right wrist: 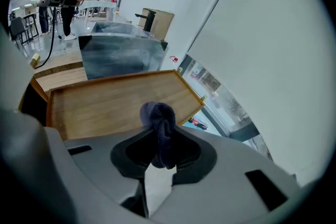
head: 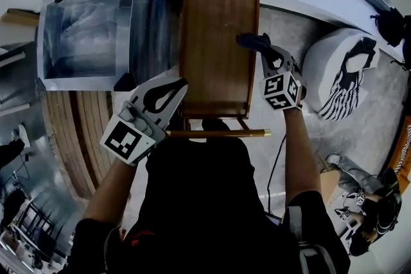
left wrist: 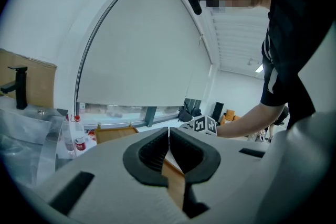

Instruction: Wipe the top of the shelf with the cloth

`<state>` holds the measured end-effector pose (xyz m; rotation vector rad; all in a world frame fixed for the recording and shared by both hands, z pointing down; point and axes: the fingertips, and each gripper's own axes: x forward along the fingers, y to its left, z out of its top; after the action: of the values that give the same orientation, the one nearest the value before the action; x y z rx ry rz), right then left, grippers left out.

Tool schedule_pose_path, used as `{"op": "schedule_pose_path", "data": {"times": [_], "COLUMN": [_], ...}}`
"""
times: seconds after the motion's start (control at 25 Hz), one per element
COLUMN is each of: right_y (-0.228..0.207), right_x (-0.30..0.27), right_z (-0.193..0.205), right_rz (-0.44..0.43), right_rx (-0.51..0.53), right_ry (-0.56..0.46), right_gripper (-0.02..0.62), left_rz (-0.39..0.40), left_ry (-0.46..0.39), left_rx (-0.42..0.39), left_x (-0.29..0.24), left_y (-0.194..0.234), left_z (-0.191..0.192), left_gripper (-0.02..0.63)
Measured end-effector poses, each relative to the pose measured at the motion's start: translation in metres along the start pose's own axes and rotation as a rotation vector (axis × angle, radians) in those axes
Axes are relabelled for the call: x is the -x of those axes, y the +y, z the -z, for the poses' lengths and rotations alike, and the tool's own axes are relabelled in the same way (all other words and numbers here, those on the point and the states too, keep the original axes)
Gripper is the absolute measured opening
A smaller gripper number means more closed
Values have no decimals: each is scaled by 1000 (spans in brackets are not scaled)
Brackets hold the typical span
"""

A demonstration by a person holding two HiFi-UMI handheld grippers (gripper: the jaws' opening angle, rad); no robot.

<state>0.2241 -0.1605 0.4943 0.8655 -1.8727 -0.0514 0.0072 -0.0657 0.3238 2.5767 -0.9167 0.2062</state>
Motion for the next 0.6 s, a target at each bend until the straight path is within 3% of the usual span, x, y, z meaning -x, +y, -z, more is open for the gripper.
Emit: {"op": "schedule_pose_path", "data": {"times": [0.6], "right_y": [8], "right_x": [68], "right_z": [-71], "right_rz": [74], "right_rx": [1], "right_ry": [-103], "right_gripper": [66], "left_rz": [-2], "left_ry": [-74], "left_rx": [-61], "left_x": [38], "left_y": [-1], "left_z": [-37], "left_gripper": [26]}}
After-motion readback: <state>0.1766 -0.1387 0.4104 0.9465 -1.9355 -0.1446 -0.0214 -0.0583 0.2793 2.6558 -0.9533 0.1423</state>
